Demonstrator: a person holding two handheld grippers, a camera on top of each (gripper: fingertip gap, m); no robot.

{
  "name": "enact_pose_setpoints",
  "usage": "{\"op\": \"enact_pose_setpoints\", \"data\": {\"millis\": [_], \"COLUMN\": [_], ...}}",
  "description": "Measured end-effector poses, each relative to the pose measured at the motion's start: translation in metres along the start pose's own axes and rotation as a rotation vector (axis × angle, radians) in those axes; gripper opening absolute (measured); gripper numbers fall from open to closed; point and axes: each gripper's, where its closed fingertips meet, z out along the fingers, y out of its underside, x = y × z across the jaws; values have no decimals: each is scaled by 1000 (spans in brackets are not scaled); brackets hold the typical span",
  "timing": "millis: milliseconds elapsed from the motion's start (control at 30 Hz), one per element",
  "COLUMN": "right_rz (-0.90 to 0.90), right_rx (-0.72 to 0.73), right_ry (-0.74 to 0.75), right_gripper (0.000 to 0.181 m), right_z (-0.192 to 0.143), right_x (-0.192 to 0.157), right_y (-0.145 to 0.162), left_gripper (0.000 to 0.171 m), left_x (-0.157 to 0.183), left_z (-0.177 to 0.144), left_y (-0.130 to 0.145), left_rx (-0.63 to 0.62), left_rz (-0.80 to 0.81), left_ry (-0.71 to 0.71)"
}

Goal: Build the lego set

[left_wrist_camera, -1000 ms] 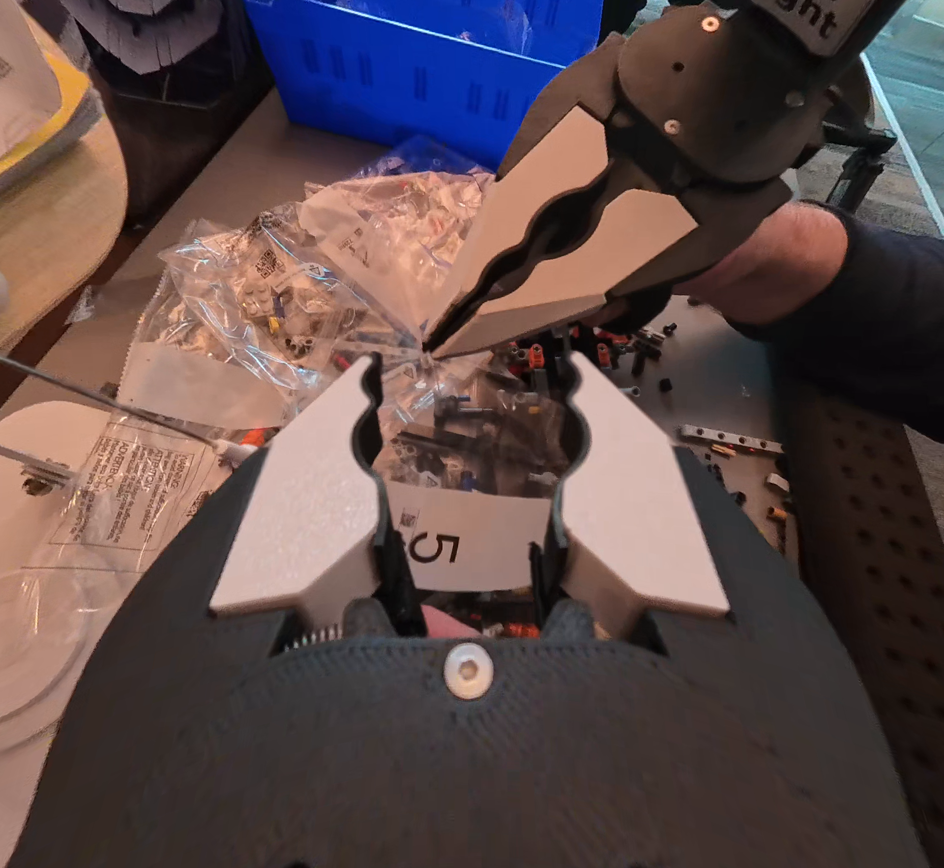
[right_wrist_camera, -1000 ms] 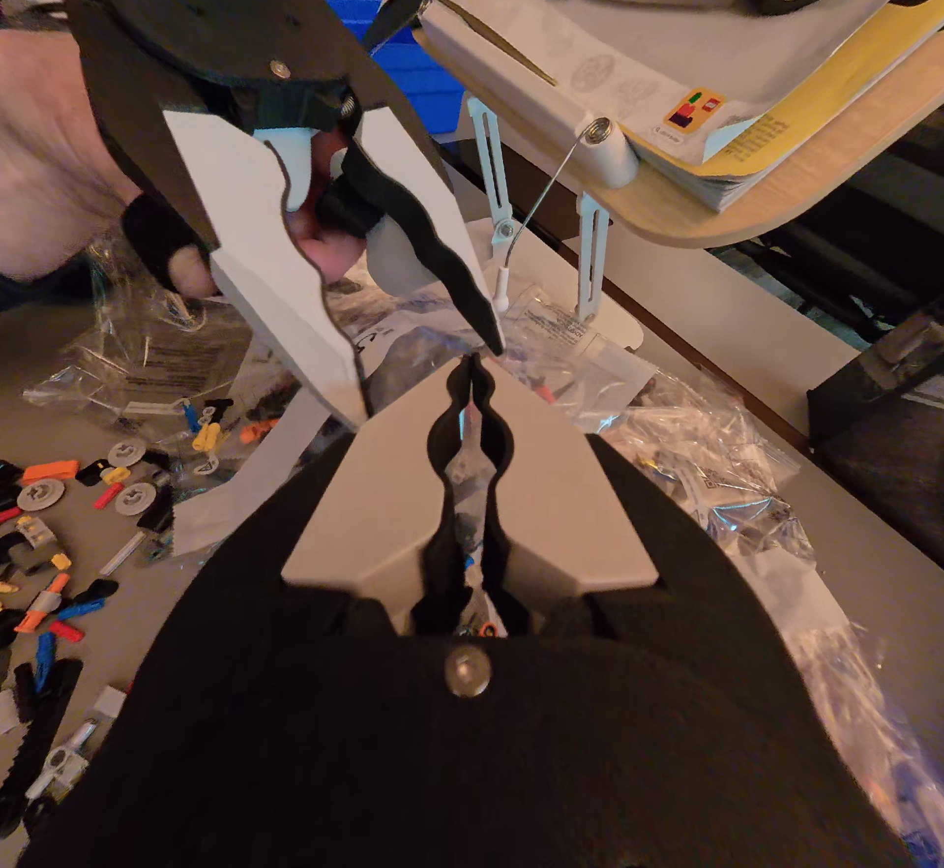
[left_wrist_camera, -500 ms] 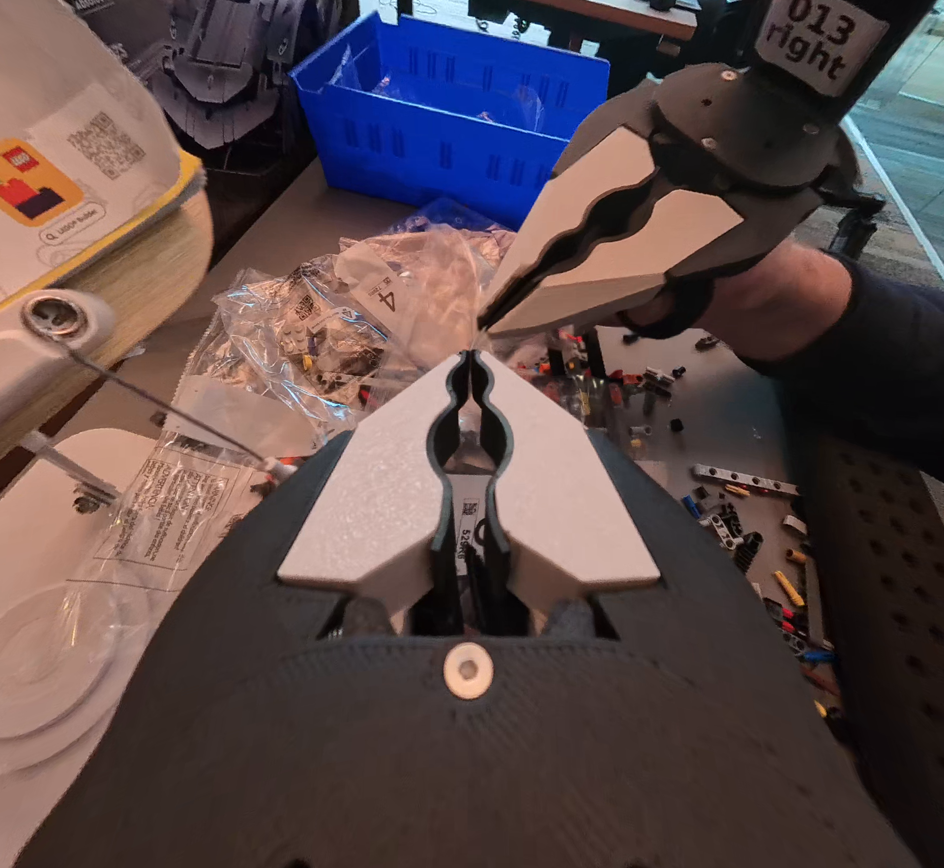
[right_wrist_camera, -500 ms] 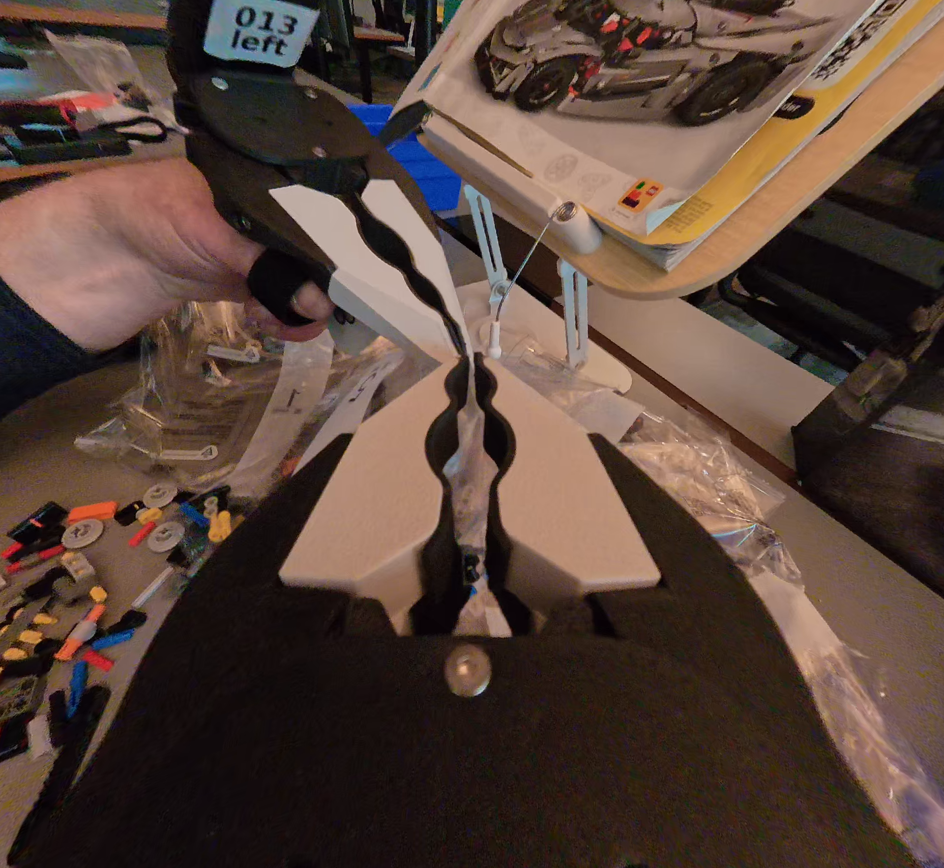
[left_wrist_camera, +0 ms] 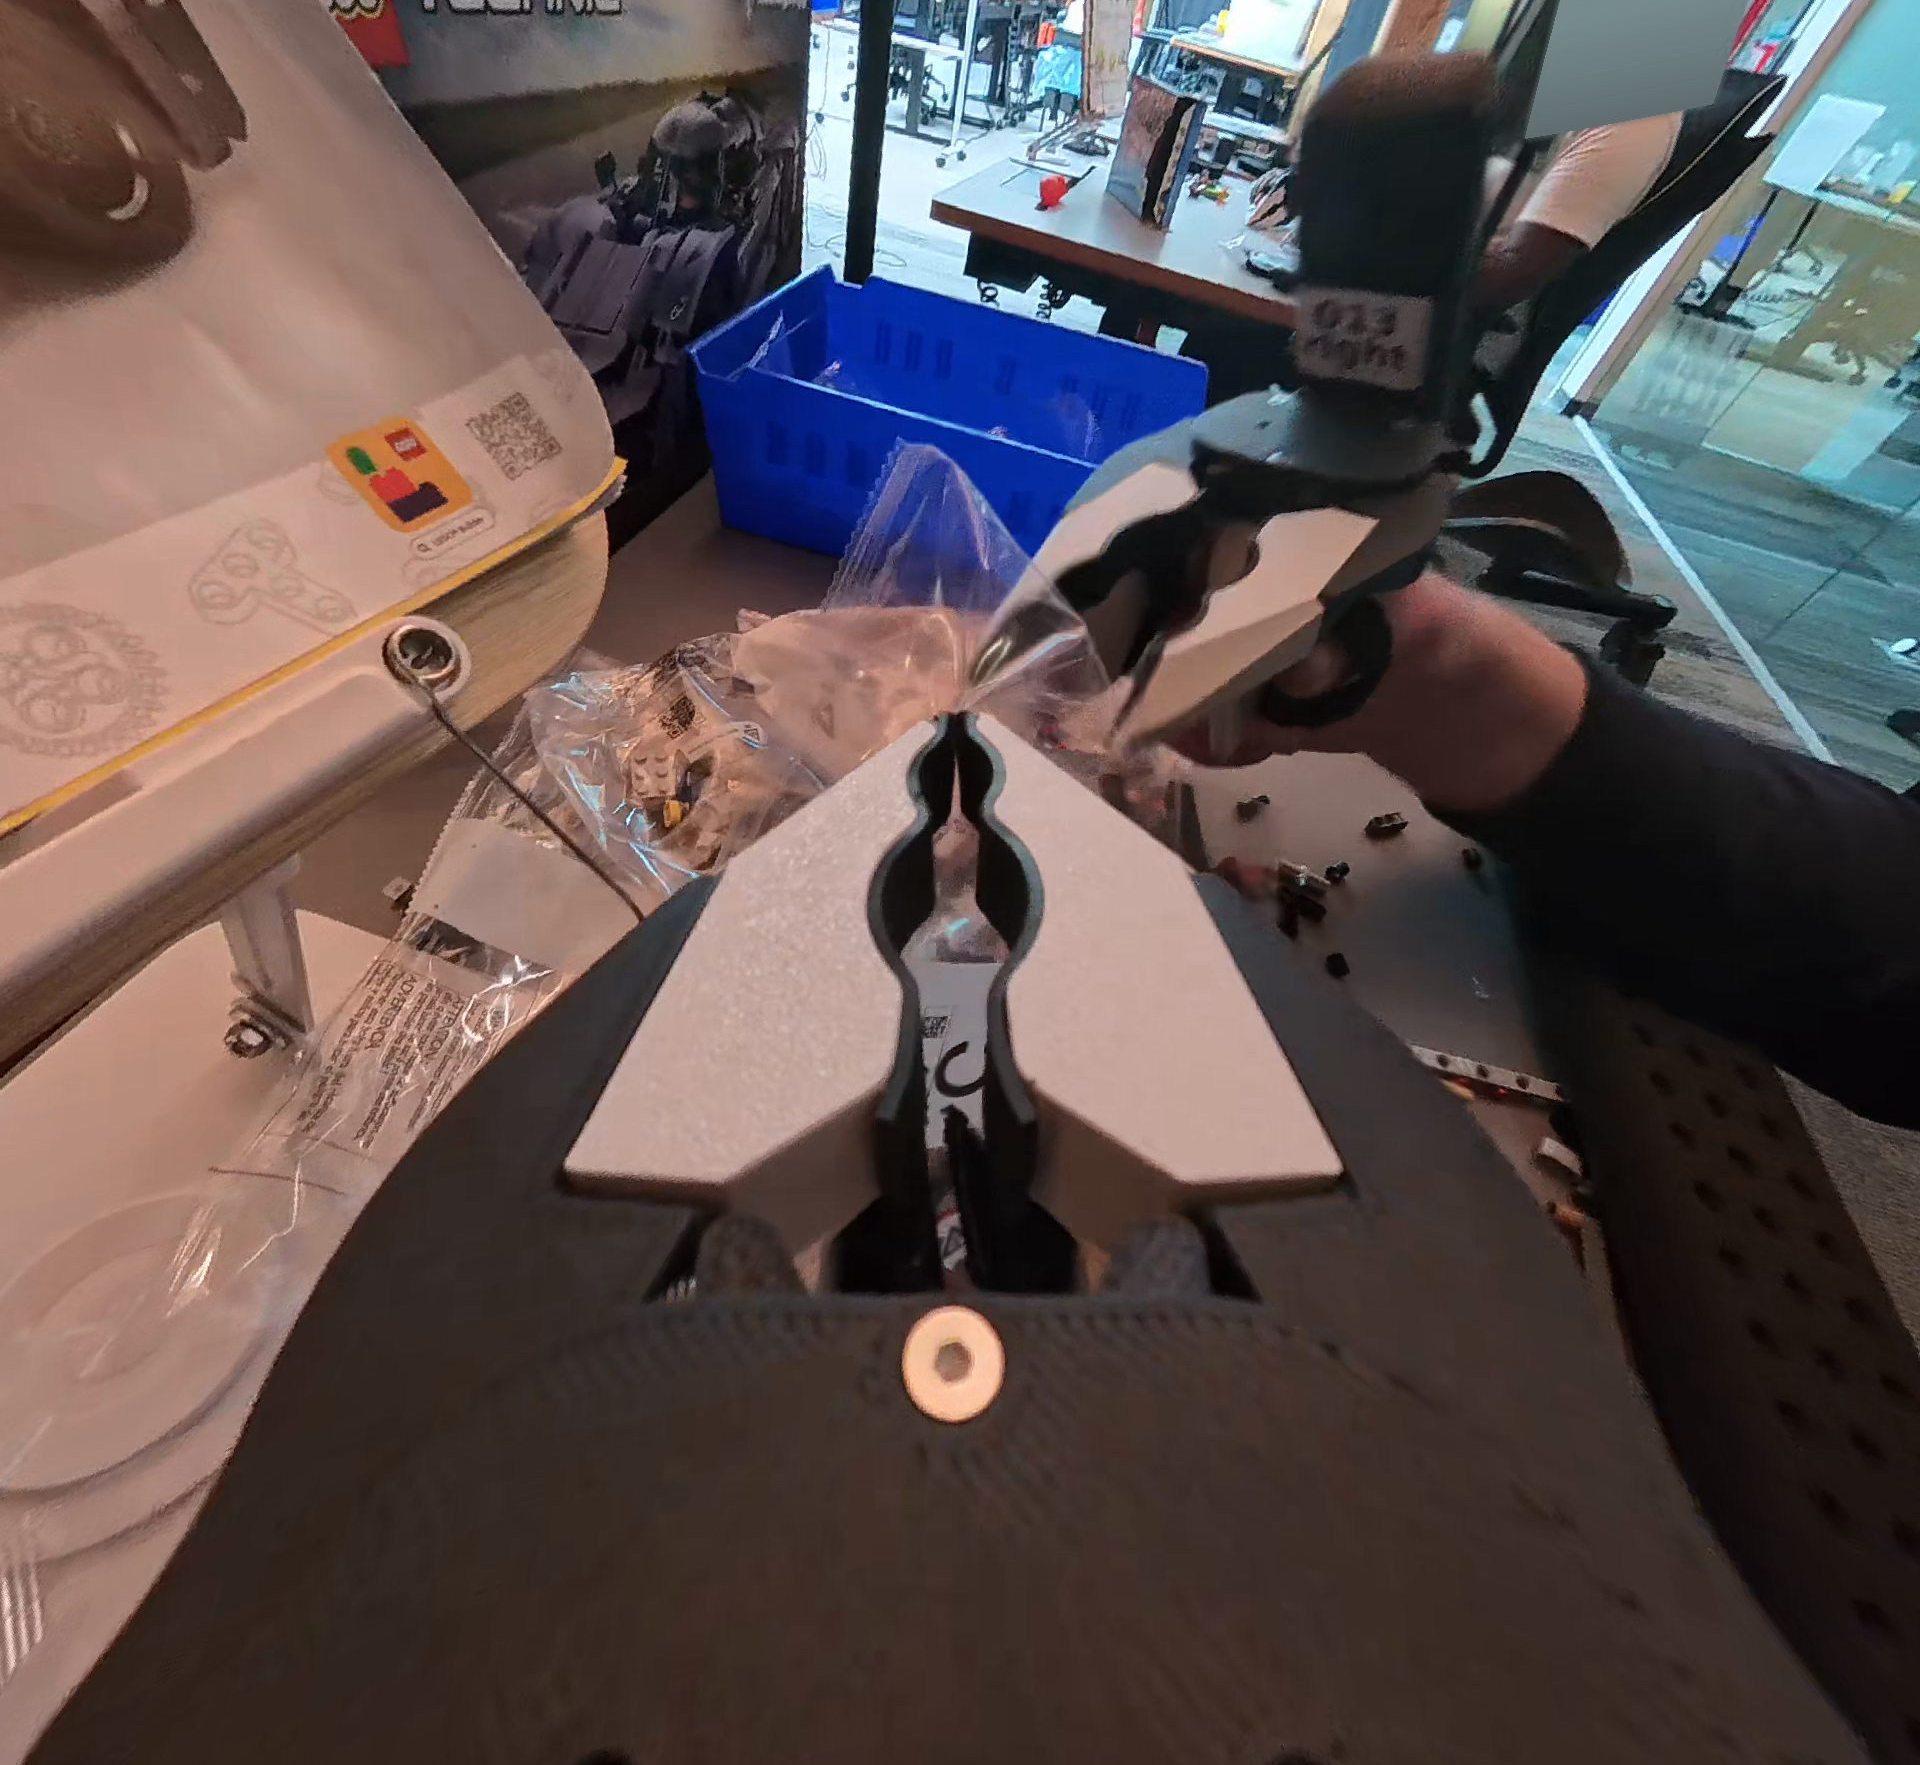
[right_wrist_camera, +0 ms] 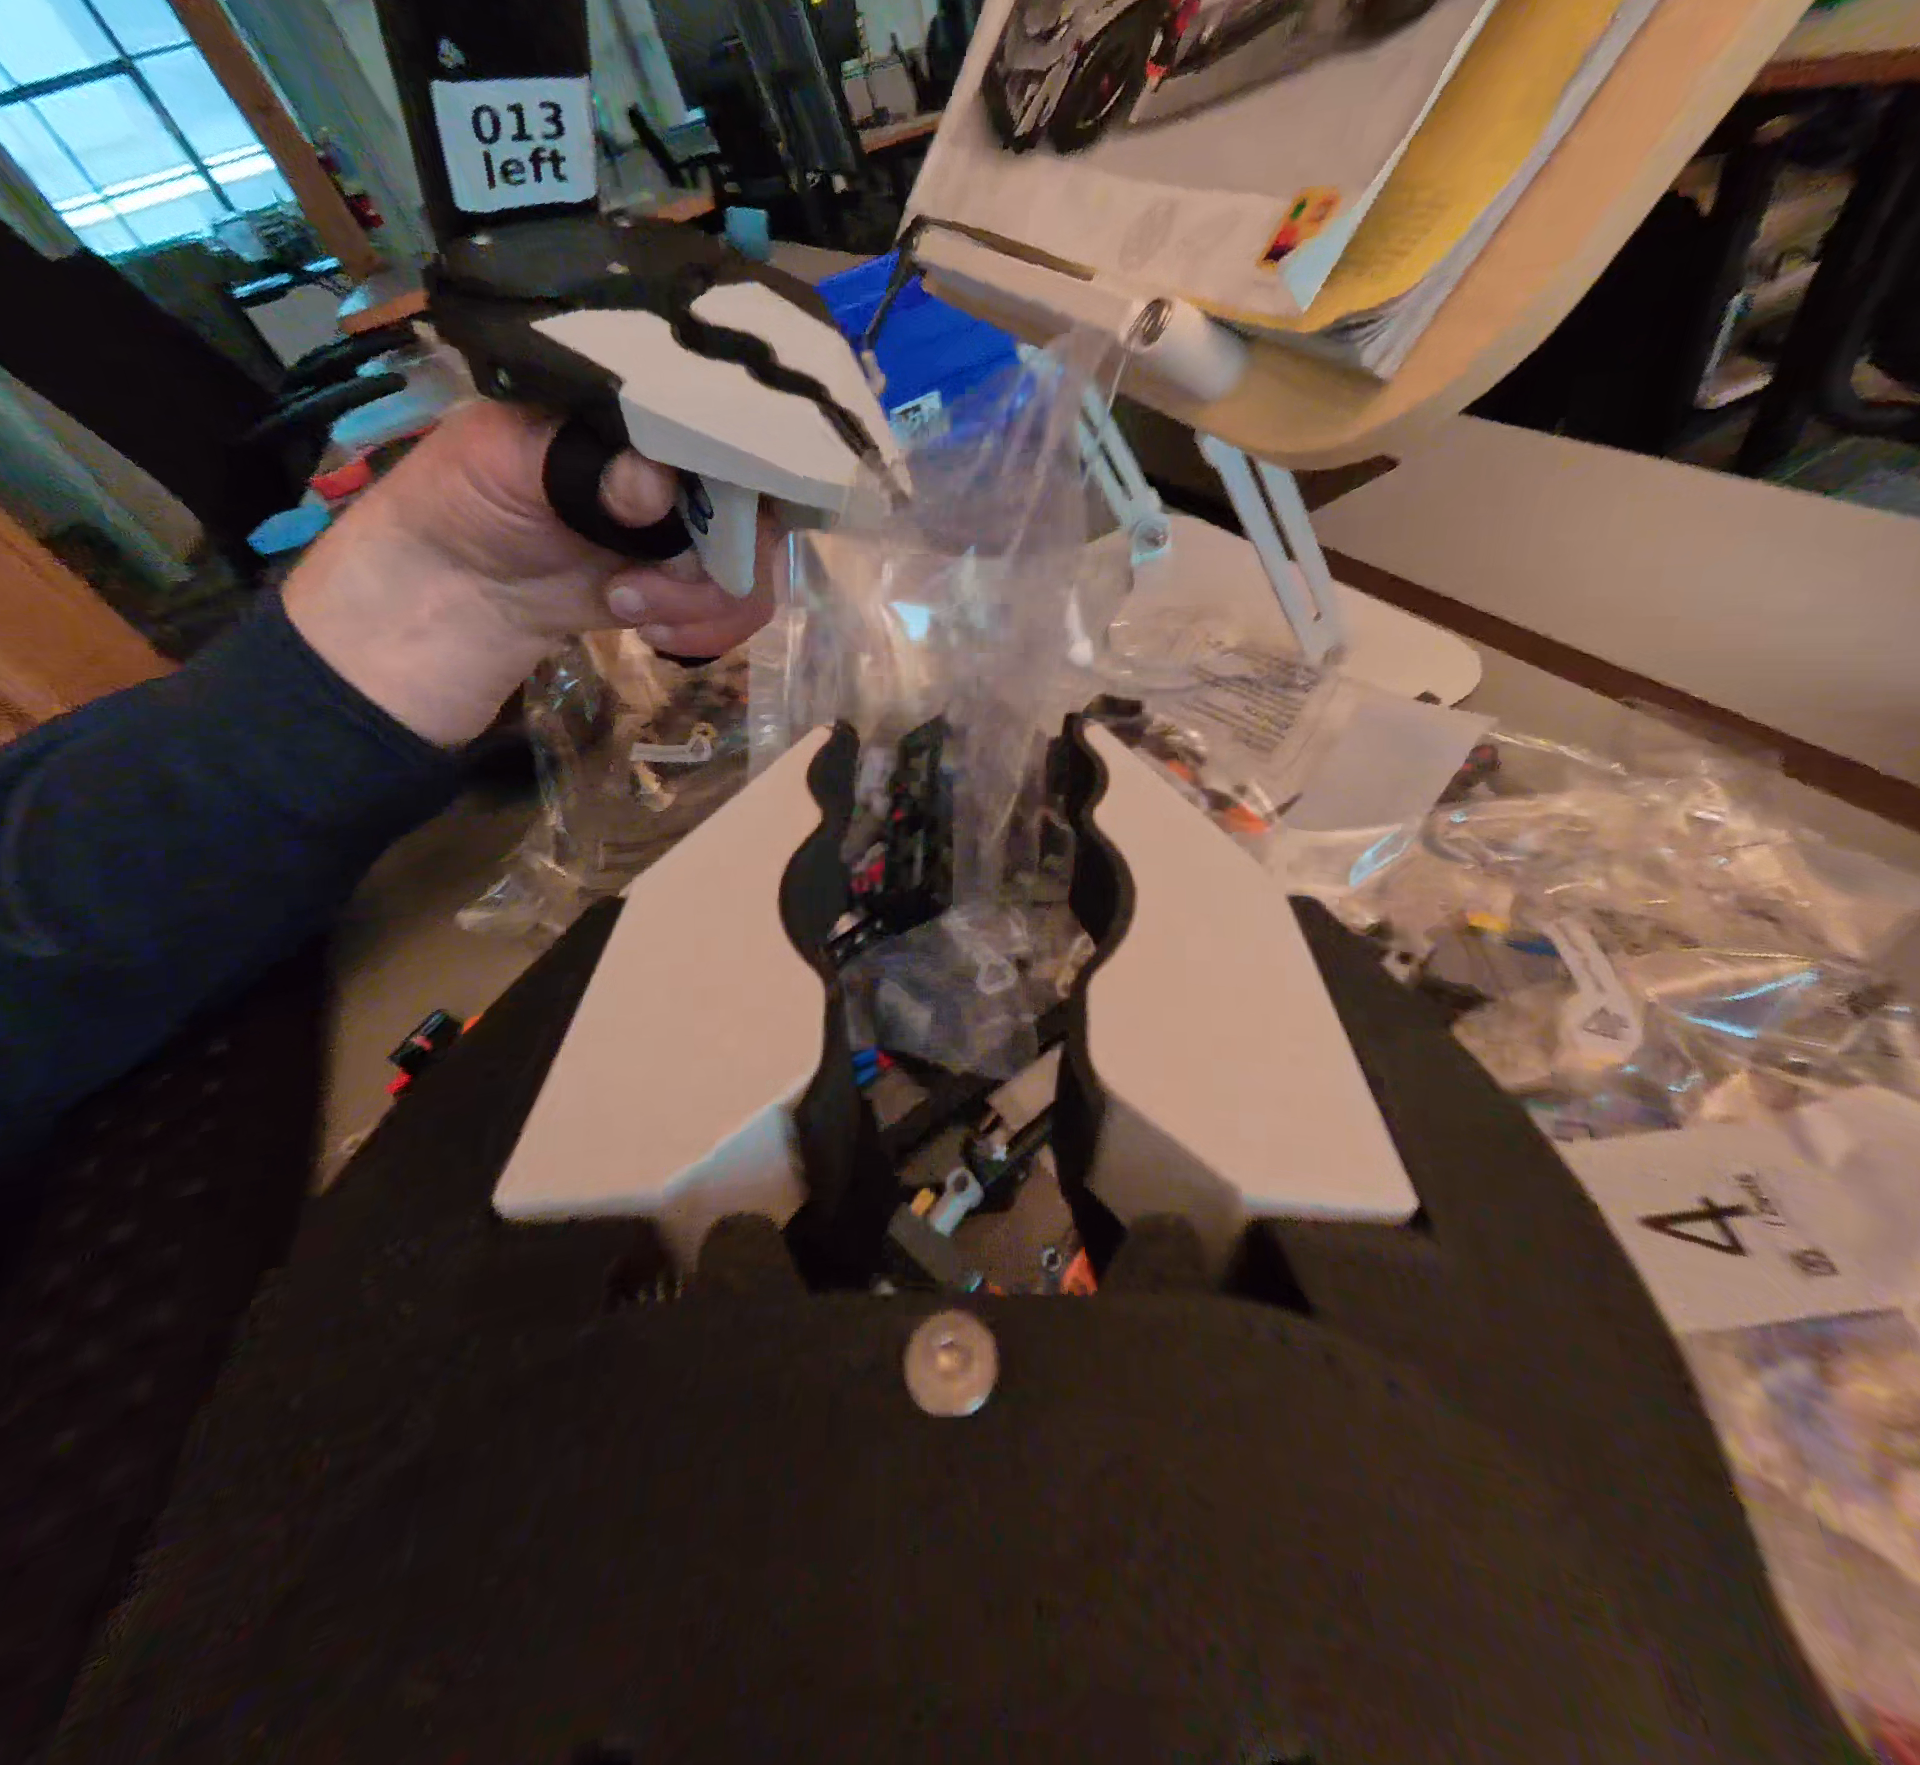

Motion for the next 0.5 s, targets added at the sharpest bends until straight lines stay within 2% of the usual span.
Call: {"op": "enact_pose_setpoints", "data": {"millis": [67,100,167,233,500], "right_rz": [-7,-23,-67,-101,-54], "right_rx": [-15,-21,-32,-29,-39], "right_ry": [-45,-64,-51,-29,9], "right_gripper": [29,14,0,0,0], "right_z": [5,6,7,4,2], "right_x": [-7,-11,-14,-14,-2], "right_y": [5,6,6,3,6], "left_gripper": [0,0,0,0,2], "left_x": [3,3,5,6,3], "left_z": [0,0,1,1,3], "left_y": [-3,-3,-3,-5,0], "left_rx": [13,13,8,18,-25], "left_rz": [1,2,11,11,40], "left_ry": [15,14,17,21,-17]}}
